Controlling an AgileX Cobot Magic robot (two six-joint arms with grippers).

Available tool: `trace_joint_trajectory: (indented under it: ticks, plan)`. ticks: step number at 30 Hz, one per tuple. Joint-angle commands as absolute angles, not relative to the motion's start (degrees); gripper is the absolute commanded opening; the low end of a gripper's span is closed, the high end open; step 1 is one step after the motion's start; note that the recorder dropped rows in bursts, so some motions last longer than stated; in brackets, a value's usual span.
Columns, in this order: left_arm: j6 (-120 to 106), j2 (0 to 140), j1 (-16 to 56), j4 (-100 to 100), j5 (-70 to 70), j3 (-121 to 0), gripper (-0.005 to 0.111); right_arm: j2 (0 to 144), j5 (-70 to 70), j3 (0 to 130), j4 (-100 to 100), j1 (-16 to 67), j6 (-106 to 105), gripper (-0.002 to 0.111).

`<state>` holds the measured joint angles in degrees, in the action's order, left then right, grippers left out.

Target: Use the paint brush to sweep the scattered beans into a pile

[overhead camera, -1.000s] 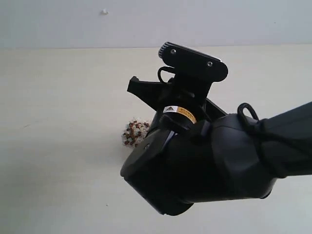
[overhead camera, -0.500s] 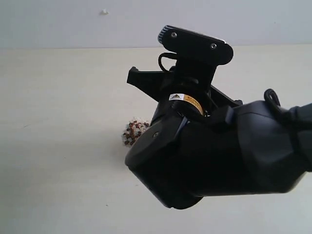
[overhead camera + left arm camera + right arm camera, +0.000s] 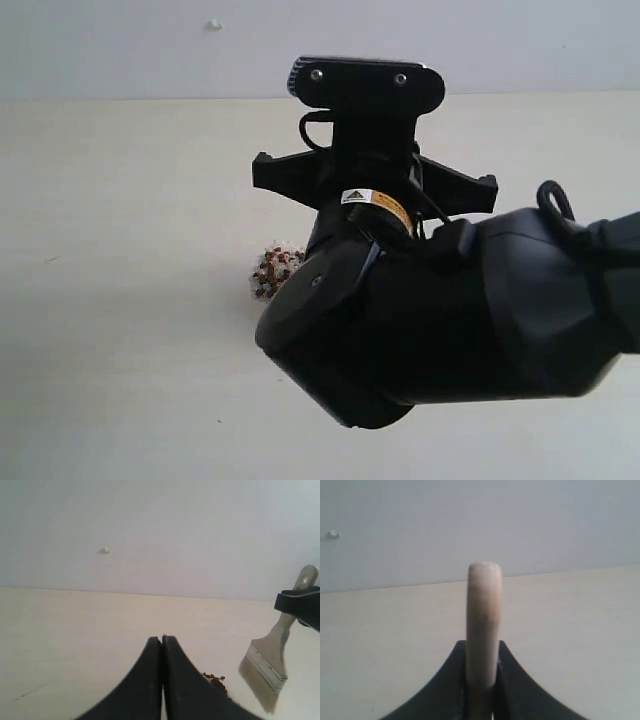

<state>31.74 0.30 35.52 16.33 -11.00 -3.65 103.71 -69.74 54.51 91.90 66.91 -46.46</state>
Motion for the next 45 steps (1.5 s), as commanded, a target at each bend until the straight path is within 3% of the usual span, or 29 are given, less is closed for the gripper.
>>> trace_joint_trajectory:
  ticks: [1,21,45]
  plan:
    - [31.7,0.0,35.3,16.3,-10.8,-3.3,0.000,106.8,-70.0,54.6,88.1,66.7,-45.4,0.000]
    - [31.7,0.0,35.3,16.3,-10.8,-3.3,0.000,109.9,-70.0,54.6,90.0,66.7,-44.6,0.000]
    - [31.7,0.0,35.3,16.3,-10.9,-3.3,0.000,112.0,-70.0,54.7,89.9,66.7,-25.3,0.000]
